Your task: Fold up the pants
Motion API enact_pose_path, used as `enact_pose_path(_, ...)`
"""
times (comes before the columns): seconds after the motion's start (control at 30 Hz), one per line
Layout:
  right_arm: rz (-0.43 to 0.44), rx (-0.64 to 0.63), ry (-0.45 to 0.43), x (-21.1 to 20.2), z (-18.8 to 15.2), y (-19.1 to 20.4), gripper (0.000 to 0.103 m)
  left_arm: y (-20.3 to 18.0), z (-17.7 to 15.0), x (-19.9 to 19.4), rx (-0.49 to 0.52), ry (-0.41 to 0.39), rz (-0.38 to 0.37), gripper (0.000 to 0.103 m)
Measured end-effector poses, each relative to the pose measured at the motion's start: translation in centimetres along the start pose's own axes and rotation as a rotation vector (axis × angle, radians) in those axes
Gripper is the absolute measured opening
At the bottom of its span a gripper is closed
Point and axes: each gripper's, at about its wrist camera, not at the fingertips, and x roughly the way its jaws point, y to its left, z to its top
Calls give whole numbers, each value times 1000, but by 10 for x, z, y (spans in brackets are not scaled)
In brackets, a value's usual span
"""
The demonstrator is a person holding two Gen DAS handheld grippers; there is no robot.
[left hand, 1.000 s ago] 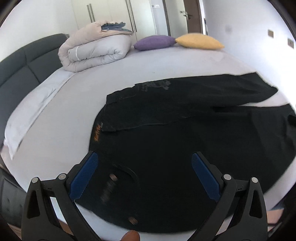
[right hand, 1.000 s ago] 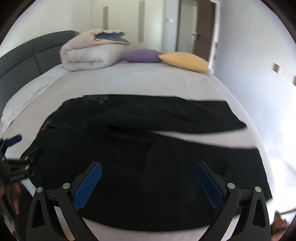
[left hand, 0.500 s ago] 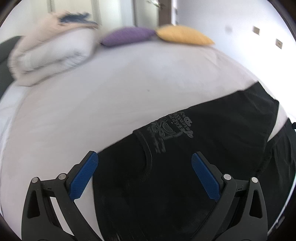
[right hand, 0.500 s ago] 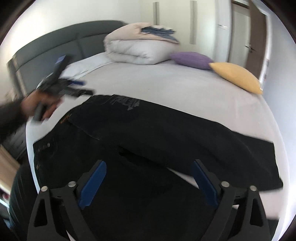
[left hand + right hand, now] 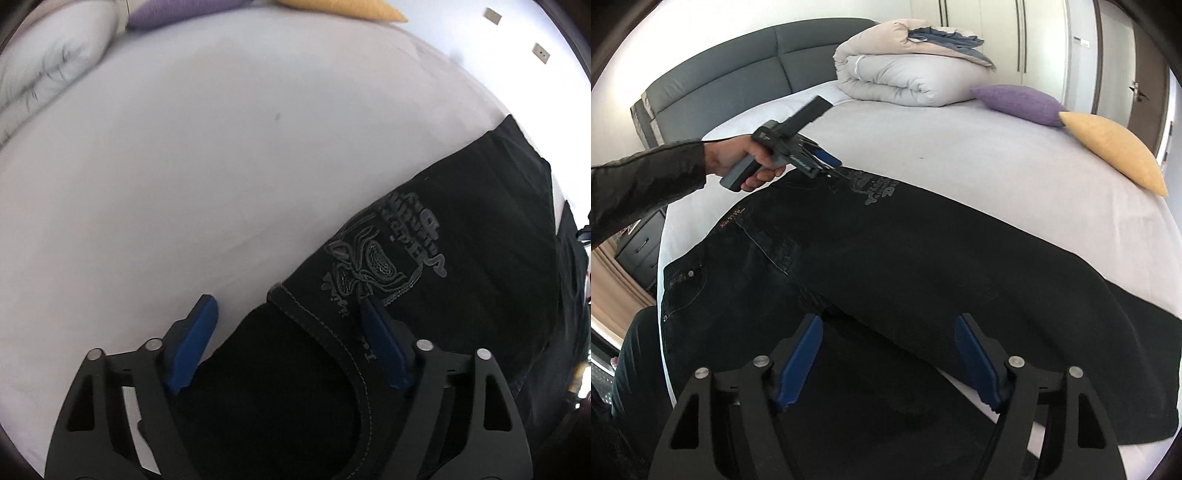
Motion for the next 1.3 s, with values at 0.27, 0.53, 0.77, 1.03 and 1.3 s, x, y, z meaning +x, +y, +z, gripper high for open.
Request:
enact_pose_path(0.27, 17, 5, -1, 15, 16, -3, 75, 9, -3, -1, -15, -18, -26, 26)
enact_pose_path(0.53, 1, -25, -7, 38, 57, -12, 67, -23, -24, -32, 33, -169, 117, 9)
enact_pose_path(0.77, -27, -122, -4, 74, 110, -13, 59, -64, -65, -82, 90, -338, 227, 7)
enact_pose_path(1.03, -116, -245, 128, 125, 134, -20, 59, -92, -116, -113, 80, -441, 234, 7)
enact_pose_path(1.3, -52, -145, 159, 122, 132, -29, 9, -107, -137, -122, 42, -471, 224, 7)
